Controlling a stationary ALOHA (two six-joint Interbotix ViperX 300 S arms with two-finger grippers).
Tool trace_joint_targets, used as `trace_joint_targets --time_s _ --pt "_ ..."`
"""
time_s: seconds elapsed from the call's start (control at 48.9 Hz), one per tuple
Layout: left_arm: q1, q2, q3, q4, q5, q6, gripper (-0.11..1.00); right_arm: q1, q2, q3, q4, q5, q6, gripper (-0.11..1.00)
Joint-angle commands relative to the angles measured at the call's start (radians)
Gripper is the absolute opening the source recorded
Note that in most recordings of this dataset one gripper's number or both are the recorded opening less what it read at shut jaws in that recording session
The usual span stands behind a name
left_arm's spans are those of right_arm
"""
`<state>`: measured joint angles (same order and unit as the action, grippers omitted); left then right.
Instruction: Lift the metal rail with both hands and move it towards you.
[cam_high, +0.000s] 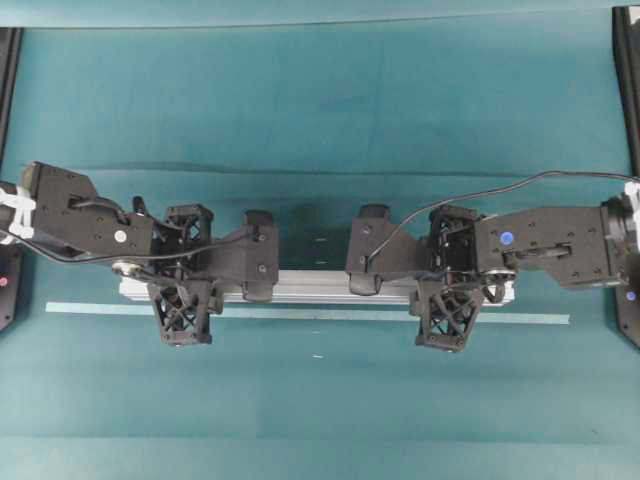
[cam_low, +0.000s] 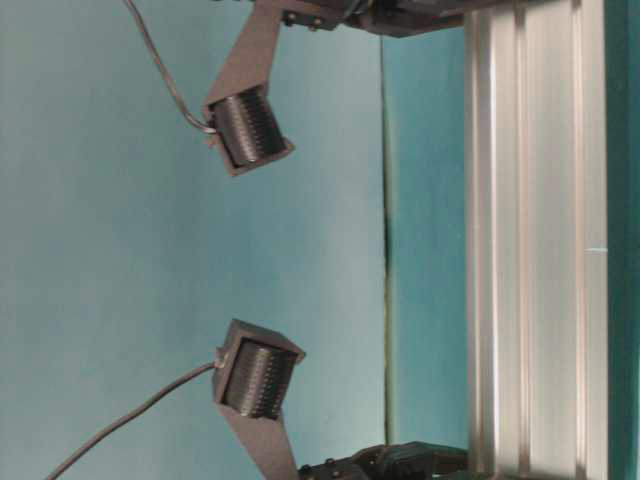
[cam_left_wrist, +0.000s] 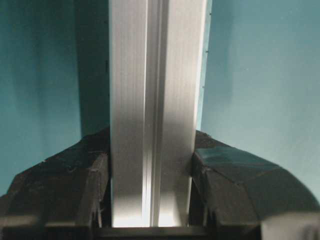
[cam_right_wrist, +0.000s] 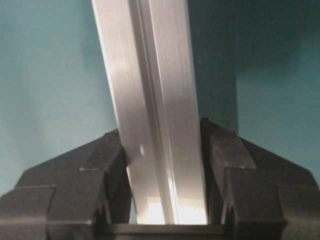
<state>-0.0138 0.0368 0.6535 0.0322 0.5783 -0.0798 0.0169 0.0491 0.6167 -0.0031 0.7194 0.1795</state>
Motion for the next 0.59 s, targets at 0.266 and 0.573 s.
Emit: trace_joint_targets --time_s 0.266,0.573 --pt "-0.008 0.017 -0.003 -0.005 -0.048 -0.034 0.28 0.000 0.009 0.005 0.025 -0.029 0.017 0.39" --pt "0.002 0.018 -0.002 -0.005 -0.057 -0.031 0.28 0.005 0.015 0.017 0.034 -0.057 0.018 0.39"
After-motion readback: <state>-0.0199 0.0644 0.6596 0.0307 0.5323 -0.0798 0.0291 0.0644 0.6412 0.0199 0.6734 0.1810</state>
